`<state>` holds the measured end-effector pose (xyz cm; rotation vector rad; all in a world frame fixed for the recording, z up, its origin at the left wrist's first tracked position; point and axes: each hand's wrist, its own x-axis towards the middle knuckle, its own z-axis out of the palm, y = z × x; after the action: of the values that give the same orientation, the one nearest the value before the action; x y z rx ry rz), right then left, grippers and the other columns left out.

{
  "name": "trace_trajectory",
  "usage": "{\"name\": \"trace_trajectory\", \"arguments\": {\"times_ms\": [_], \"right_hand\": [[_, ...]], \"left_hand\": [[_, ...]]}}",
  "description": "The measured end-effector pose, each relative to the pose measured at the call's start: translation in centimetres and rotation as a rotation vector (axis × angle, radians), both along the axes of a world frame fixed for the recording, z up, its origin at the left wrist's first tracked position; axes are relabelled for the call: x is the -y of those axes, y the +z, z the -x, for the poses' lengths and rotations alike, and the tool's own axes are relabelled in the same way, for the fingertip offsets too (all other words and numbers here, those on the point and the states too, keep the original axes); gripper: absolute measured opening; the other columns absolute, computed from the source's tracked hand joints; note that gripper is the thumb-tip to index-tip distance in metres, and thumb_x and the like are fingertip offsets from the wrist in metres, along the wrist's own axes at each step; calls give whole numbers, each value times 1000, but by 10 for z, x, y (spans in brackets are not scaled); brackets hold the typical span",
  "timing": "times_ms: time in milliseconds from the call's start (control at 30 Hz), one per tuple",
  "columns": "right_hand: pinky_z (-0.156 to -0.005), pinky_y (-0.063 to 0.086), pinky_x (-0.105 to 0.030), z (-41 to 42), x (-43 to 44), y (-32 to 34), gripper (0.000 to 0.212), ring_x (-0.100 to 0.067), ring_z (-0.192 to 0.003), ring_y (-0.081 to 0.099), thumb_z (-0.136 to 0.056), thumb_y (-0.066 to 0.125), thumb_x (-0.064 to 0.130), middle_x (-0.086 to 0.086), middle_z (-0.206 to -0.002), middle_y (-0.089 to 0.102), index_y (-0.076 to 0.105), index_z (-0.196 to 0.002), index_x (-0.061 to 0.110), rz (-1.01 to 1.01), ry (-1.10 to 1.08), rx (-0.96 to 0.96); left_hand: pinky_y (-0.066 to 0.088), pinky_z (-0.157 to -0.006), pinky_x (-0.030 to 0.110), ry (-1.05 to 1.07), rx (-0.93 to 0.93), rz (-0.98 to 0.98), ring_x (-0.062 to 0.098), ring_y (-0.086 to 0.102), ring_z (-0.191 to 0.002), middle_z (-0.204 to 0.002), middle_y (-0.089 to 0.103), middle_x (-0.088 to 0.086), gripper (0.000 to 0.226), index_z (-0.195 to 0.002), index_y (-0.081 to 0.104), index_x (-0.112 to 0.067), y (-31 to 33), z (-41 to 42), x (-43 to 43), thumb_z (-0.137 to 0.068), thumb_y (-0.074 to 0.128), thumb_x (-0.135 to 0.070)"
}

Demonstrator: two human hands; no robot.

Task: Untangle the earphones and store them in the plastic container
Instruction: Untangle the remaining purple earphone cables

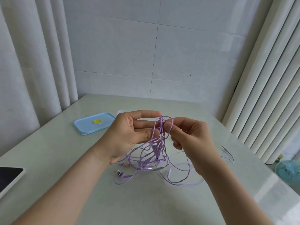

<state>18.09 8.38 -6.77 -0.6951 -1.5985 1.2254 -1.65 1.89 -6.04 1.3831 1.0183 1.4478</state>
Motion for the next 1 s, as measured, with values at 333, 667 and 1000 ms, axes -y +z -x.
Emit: {"name": "trace_trajectory", "arguments": {"times_ms": [333,667,1000], "right_hand": [[-59,51,-33,3,3,0,16,-21,-65,61,-94,77,20,-14,-77,74,80,-95,5,-41,43,-30],[-68,60,-34,0,5,3,19,-26,-75,73,-94,75,19,-17,-91,80,78,-103,3,-27,68,0],[-72,57,-28,-3,2,3,27,-24,-83,75,-87,80,16,-14,-100,81,79,-113,8,0,150,31]], "left_hand": [[61,-82,31,92,-79,-25,28,79,-87,-96,80,15,53,-119,71,-13,3,-5,0,-69,89,-11],[63,-89,38,93,-184,-76,24,75,-81,-90,80,13,42,-108,67,-12,-1,-4,-5,-72,88,-16],[61,-91,50,109,-204,-119,40,76,-91,-97,75,20,33,-109,63,-14,-4,-4,-5,-84,84,-13]]}}
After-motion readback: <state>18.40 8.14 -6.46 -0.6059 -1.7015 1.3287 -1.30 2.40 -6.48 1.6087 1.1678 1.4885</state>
